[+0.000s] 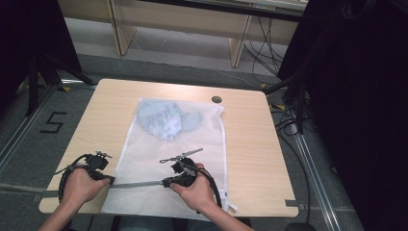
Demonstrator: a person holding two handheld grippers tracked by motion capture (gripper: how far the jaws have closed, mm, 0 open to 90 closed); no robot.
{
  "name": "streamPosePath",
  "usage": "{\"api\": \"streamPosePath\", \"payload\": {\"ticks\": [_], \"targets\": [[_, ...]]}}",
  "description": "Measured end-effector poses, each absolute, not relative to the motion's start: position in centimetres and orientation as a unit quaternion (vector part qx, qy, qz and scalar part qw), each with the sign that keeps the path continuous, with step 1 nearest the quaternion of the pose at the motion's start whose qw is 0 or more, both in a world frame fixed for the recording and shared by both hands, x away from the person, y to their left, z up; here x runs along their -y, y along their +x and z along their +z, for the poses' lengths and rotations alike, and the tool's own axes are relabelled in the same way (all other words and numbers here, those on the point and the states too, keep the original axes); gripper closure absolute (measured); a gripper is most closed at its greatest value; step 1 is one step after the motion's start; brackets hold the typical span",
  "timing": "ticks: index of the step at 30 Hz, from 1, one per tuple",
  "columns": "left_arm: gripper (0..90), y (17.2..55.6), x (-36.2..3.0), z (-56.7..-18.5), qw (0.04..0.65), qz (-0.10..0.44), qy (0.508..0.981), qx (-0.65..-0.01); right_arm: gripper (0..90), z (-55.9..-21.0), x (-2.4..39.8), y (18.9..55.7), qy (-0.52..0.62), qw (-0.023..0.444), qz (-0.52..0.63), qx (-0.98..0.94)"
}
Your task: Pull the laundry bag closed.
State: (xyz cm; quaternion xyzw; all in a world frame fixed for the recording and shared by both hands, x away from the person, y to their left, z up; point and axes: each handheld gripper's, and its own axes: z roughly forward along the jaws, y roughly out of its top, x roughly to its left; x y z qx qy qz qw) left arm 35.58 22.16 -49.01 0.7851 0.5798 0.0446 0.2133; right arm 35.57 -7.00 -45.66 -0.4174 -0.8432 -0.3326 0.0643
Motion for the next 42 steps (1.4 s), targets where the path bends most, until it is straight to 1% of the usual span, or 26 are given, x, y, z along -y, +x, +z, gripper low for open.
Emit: {"api": "streamPosePath", "payload": {"ticks": [4,7,8,9,10,14,16,23,25,27,30,33,36,37,42], "targets": [[90.0,35.6,-22.2,-49.0,0.213,0.044,0.786,-0.579,87.1,-45.6,7.1,35.5,-0.424,0.071,-0.328,0.841],[90.0,35.6,-22.2,-49.0,0.213,0.045,0.786,-0.579,87.1,-45.8,7.3,35.7,-0.404,0.059,-0.337,0.849],[90.0,35.6,-22.2,-49.0,0.213,0.045,0.786,-0.579,87.1,-45.6,7.1,35.4,-0.425,0.071,-0.330,0.840],[90.0,35.6,-22.2,-49.0,0.213,0.045,0.786,-0.579,87.1,-45.6,7.3,35.5,-0.419,0.063,-0.328,0.844],[90.0,35.6,-22.2,-49.0,0.213,0.045,0.786,-0.579,87.1,-45.8,7.4,35.6,-0.408,0.065,-0.336,0.847],[90.0,35.6,-22.2,-49.0,0.214,0.045,0.785,-0.579,87.1,-45.6,7.5,35.4,-0.424,0.070,-0.326,0.842],[90.0,35.6,-22.2,-49.0,0.213,0.045,0.786,-0.579,87.1,-45.6,7.7,35.4,-0.420,0.062,-0.331,0.843],[90.0,35.6,-22.2,-49.0,0.212,0.044,0.785,-0.580,87.1,-45.7,8.0,35.5,-0.414,0.062,-0.332,0.845],[90.0,35.6,-22.2,-49.0,0.213,0.045,0.785,-0.579,87.1,-45.6,8.2,35.4,-0.429,0.061,-0.322,0.842],[90.0,35.6,-22.2,-49.0,0.213,0.044,0.785,-0.580,87.1,-45.6,8.2,35.4,-0.423,0.067,-0.329,0.842],[90.0,35.6,-22.2,-49.0,0.213,0.045,0.786,-0.579,87.1,-45.7,8.4,35.5,-0.418,0.061,-0.331,0.844],[90.0,35.6,-22.2,-49.0,0.214,0.045,0.785,-0.580,87.1,-45.6,8.4,35.4,-0.429,0.070,-0.325,0.840],[90.0,35.6,-22.2,-49.0,0.213,0.044,0.785,-0.580,87.1,-45.7,8.5,35.3,-0.427,0.070,-0.325,0.841],[90.0,35.6,-22.2,-49.0,0.213,0.044,0.785,-0.580,87.1,-45.7,8.6,35.4,-0.426,0.063,-0.325,0.842],[90.0,35.6,-22.2,-49.0,0.214,0.045,0.786,-0.579,87.1,-45.7,8.7,35.4,-0.423,0.069,-0.329,0.841]]}}
